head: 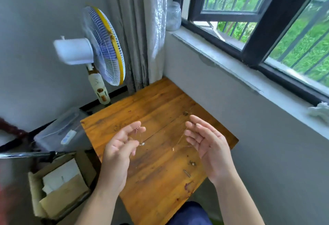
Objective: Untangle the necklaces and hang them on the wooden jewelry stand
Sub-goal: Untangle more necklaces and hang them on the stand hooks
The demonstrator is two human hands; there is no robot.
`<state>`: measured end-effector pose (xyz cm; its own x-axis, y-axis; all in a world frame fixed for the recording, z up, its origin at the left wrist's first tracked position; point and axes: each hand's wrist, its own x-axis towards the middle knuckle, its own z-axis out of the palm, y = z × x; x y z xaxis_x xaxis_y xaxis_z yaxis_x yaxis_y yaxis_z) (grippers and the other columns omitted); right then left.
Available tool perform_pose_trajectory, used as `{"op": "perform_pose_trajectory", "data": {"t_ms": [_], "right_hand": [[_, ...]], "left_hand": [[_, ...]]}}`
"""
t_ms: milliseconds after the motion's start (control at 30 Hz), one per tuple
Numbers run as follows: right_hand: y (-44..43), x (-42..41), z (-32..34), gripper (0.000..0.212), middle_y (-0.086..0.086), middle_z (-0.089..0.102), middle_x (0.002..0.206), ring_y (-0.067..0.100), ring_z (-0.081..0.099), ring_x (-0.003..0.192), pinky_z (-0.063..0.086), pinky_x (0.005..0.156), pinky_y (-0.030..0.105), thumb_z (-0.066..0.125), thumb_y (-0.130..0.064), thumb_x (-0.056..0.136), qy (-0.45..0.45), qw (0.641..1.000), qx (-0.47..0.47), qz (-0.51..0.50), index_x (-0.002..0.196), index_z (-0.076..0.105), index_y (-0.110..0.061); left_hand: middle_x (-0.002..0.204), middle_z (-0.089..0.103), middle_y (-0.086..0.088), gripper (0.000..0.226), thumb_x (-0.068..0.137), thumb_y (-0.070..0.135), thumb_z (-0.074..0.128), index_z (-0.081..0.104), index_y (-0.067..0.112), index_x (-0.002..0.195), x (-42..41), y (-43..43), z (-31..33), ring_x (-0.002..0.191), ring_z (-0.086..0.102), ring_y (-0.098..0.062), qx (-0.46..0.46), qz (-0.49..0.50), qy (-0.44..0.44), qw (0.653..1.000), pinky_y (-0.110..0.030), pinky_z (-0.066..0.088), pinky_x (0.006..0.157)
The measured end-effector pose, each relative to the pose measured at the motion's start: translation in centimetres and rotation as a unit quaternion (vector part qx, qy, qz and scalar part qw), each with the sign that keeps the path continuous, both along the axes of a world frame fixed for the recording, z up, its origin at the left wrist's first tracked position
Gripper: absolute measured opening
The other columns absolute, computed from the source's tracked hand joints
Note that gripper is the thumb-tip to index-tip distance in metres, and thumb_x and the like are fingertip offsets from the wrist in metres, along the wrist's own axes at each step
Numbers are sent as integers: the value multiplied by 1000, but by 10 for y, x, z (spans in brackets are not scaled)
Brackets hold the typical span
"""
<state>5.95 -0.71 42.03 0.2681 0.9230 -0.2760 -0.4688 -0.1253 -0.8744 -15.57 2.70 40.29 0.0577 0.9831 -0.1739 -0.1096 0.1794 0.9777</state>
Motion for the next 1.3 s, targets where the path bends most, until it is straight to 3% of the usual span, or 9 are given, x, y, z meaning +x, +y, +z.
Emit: {"op": "perform_pose_trajectory", "data": {"t_ms": [100,167,267,367,467,700,1000,1167,1300], "right_hand": [[-1,-19,12,36,14,74,108,25,69,96,53,93,38,62,-26,85,-24,998,8,56,117,73,-13],[0,-31,7,37,14,74,108,24,69,93,53,89,38,63,-27,84,-30,994,-8,102,118,72,-14],[2,-49,-15,35,11,75,103,20,68,88,51,81,33,68,-27,82,-56,982,-61,169,114,73,-16],[3,-67,-43,19,7,74,95,16,66,81,52,72,24,72,-19,88,-80,962,-97,243,107,74,-19],[-3,-89,-66,14,0,72,88,13,65,78,50,72,25,66,-15,94,-124,929,-112,331,104,74,-20],[-51,-175,-40,10,-9,65,78,11,59,78,45,80,33,67,-17,93,-160,832,-46,529,99,74,-20],[-209,-295,11,17,-6,69,83,9,60,79,47,78,29,61,-24,96,-140,685,75,711,96,78,-21],[-349,-369,-6,20,2,69,79,13,60,72,49,67,20,59,-12,98,-164,621,86,761,96,78,-18],[-451,-430,-5,18,5,68,78,23,60,73,50,74,38,60,-9,97,-162,596,91,781,100,77,-13]], "left_hand": [[98,72,-4,19,90,8,61,71,16,105,-17,-16,8,81,58,-15,9,52,-39,998,-37,46,88],[100,72,-7,24,82,21,67,72,15,104,-25,-27,1,79,56,-17,-8,97,-57,994,-38,45,89],[100,71,-11,19,91,7,62,71,12,106,-34,-47,-18,76,54,-18,-68,188,-76,977,-36,45,82],[100,72,-11,21,94,3,58,71,15,107,-44,-77,-36,76,61,-15,-119,283,-44,951,-34,49,80],[90,73,5,16,91,15,67,73,26,100,-57,-121,-42,78,65,-7,-139,367,29,919,-35,51,86],[84,74,1,9,79,23,75,74,29,86,-88,-255,2,72,63,-9,-119,583,60,802,-29,50,75],[81,77,-2,12,86,4,69,75,14,90,-111,-468,38,67,68,-7,-49,786,59,613,-12,52,67],[83,76,1,12,87,8,71,76,19,90,-139,-603,8,72,69,-10,-91,840,25,534,-18,54,67],[78,75,-1,13,87,7,71,75,19,89,-176,-702,8,65,67,-9,-89,865,32,493,-26,53,70]]}}
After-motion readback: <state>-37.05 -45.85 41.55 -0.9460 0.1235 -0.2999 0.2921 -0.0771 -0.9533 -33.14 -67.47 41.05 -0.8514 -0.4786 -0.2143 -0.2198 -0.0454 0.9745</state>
